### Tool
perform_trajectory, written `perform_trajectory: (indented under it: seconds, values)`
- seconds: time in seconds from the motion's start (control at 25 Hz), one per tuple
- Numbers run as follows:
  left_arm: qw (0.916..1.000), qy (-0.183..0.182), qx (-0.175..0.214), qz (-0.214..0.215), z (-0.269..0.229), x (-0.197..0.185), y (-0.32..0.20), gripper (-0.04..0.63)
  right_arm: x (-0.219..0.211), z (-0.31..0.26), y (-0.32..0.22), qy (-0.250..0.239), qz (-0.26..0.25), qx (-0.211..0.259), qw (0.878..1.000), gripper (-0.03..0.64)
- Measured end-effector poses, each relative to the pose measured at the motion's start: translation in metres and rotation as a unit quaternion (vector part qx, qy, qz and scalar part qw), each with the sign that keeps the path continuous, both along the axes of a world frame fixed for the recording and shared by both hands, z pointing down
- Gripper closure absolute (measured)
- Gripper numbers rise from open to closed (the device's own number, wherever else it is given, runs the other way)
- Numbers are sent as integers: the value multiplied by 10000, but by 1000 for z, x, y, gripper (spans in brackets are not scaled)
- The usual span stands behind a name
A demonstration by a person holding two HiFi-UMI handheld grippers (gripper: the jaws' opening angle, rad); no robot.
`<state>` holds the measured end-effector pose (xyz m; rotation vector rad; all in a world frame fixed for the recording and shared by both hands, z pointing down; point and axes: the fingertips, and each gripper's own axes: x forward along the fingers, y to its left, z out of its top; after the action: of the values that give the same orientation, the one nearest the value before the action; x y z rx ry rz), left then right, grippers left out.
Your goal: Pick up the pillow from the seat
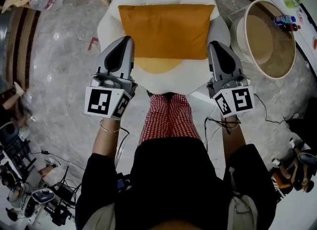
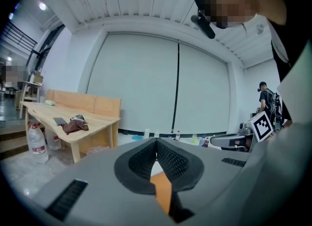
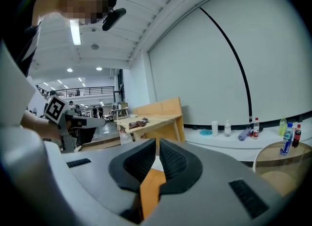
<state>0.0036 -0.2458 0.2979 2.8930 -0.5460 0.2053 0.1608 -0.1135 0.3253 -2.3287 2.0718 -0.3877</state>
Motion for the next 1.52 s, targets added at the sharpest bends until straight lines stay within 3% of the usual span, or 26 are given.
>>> perform_trajectory:
  seconds: [0.08, 0.28, 0.52, 0.8, 1.12, 1.52]
  values:
    - [10000, 36, -16, 14, 7, 3, -2, 586, 4, 8, -2, 30, 58, -37, 10000, 592]
    - [9990, -441, 14, -33, 38, -1, -4, 586, 7, 27, -4, 43, 192, -117, 9997, 592]
    - [9998, -75, -151, 47, 48, -4, 2, 586, 6, 53, -7, -60, 251, -237, 9994, 591]
    - [9994, -327, -118, 88, 76, -3, 8, 586, 16, 80, -1, -187, 424, -319, 9984, 588]
    - [9996, -182, -227, 66, 98, 8, 10, 586, 27, 107, 1, -283, 478, -421, 9976, 540]
    - [9977, -618, -280, -21, 144, 10, 9, 586, 43, 153, -1, -465, 441, -590, 9962, 500]
